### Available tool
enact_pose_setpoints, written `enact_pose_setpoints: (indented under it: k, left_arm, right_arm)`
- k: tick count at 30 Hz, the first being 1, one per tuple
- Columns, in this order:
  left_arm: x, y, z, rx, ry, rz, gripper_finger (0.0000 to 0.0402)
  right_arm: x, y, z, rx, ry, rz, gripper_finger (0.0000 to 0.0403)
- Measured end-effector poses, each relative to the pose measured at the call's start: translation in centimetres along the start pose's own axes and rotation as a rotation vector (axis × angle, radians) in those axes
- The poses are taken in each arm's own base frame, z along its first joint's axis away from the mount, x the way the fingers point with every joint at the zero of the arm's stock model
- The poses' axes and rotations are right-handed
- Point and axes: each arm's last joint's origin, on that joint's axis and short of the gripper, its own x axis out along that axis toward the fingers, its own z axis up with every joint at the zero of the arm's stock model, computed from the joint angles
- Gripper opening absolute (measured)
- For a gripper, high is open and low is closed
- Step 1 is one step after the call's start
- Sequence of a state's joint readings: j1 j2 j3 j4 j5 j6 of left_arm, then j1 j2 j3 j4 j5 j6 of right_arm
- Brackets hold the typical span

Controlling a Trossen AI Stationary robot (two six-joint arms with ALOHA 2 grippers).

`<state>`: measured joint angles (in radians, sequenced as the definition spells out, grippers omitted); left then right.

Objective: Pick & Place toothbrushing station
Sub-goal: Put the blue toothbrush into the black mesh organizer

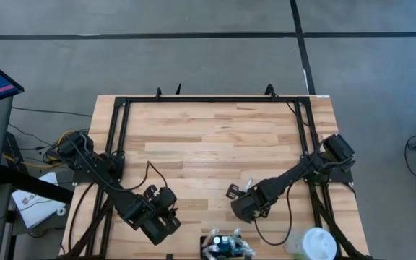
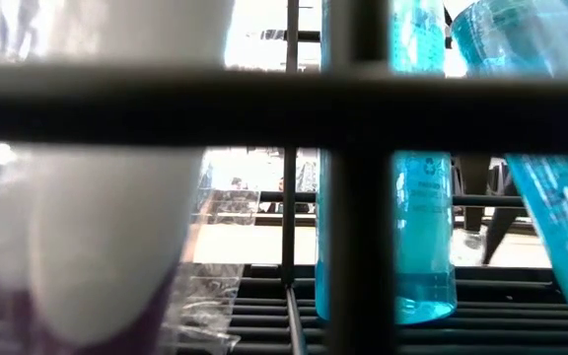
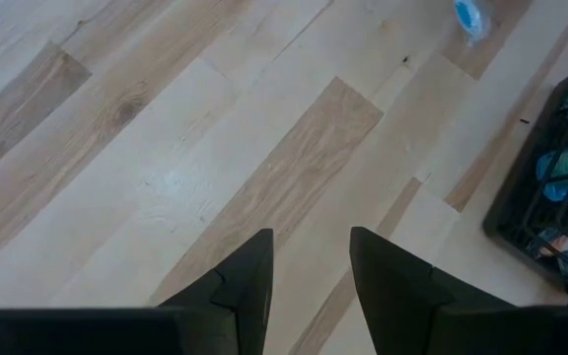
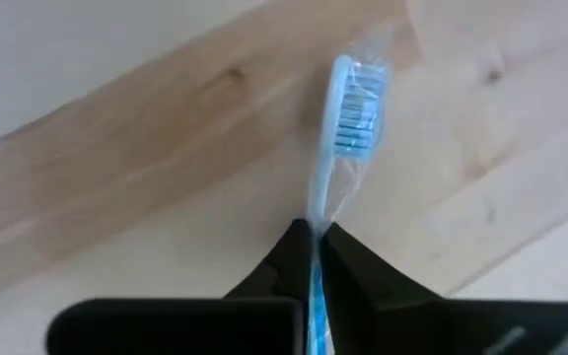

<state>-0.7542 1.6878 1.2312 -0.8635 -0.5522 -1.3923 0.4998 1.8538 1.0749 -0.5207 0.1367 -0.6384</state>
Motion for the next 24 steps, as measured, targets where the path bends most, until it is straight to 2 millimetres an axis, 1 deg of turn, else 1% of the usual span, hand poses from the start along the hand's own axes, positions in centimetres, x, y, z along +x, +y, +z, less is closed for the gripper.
enact_pose_setpoints:
  k: [4, 7, 11, 14, 17, 19, 21, 24]
  left_arm:
    - [0.0, 0.0, 0.0, -0.008, -0.003, 0.001, 0.0131]
    - [0.1, 0.0, 0.2, -0.028, -0.023, 0.006, 0.0129]
    - [0.1, 0.0, 0.2, -0.036, -0.035, 0.008, 0.0117]
    - [0.1, 0.0, 0.2, -0.038, -0.037, 0.008, 0.0105]
    - [0.1, 0.0, 0.2, -0.040, -0.044, 0.009, 0.0095]
    - [0.1, 0.0, 0.2, -0.041, -0.044, 0.009, 0.0089]
    - [0.1, 0.1, 0.2, -0.041, -0.044, 0.009, 0.0084]
    - [0.0, 0.1, 0.3, -0.051, -0.059, 0.009, 0.0075]
  right_arm:
    - [-0.2, -0.7, -0.2, 0.081, 0.012, -0.002, 0.0017]
    - [-0.1, -1.6, -0.9, 0.195, 0.042, -0.029, 0.0018]
    - [-0.7, -3.7, -2.1, 0.417, 0.078, -0.049, 0.0004]
    - [-1.2, -5.8, -2.9, 0.575, 0.074, -0.071, 0.0005]
    - [-2.7, -8.2, -3.7, 0.690, 0.046, -0.106, 0.0002]
    - [-4.0, -9.8, -4.1, 0.766, -0.004, -0.139, 0.0000]
    - [-5.8, -11.3, -4.7, 0.847, -0.058, -0.161, 0.0002]
    - [-9.1, -13.4, -5.5, 0.973, -0.175, -0.212, 0.0000]
